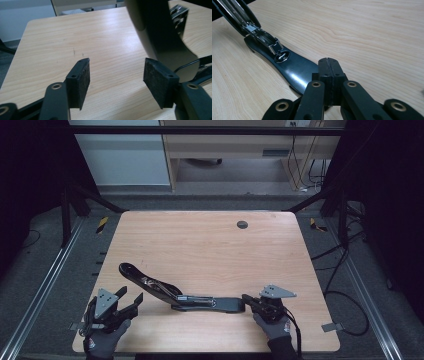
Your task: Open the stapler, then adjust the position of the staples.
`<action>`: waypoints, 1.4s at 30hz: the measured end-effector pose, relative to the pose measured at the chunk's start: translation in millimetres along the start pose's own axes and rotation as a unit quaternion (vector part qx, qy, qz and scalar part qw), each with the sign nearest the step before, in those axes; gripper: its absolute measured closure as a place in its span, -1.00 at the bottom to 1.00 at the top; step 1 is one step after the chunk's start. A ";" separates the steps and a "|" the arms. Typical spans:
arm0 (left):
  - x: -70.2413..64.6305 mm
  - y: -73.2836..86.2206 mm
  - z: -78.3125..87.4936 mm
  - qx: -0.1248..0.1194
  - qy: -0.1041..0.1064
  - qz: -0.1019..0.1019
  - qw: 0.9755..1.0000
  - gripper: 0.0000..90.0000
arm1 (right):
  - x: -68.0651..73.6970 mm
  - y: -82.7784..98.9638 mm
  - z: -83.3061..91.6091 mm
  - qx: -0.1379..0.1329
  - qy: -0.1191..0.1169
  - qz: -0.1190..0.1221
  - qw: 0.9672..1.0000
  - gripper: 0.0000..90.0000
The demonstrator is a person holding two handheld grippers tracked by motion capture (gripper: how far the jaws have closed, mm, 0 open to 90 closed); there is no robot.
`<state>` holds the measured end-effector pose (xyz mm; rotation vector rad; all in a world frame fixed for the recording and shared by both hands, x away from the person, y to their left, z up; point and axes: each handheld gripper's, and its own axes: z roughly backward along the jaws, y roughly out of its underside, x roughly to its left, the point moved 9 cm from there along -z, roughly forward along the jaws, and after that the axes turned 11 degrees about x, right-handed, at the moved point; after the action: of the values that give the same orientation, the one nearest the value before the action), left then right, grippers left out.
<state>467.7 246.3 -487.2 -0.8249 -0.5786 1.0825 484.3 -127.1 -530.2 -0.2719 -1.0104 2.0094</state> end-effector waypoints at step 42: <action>10.5 27.9 -29.2 0.053 -0.019 -0.004 0.998 -0.04 | -103.2 2.3 27.0 0.119 0.123 -0.006 0.985 0.64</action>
<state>479.0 253.8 -526.6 -0.7109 -0.5521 1.1131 532.6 -222.3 -531.6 -0.3728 -0.6111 2.0051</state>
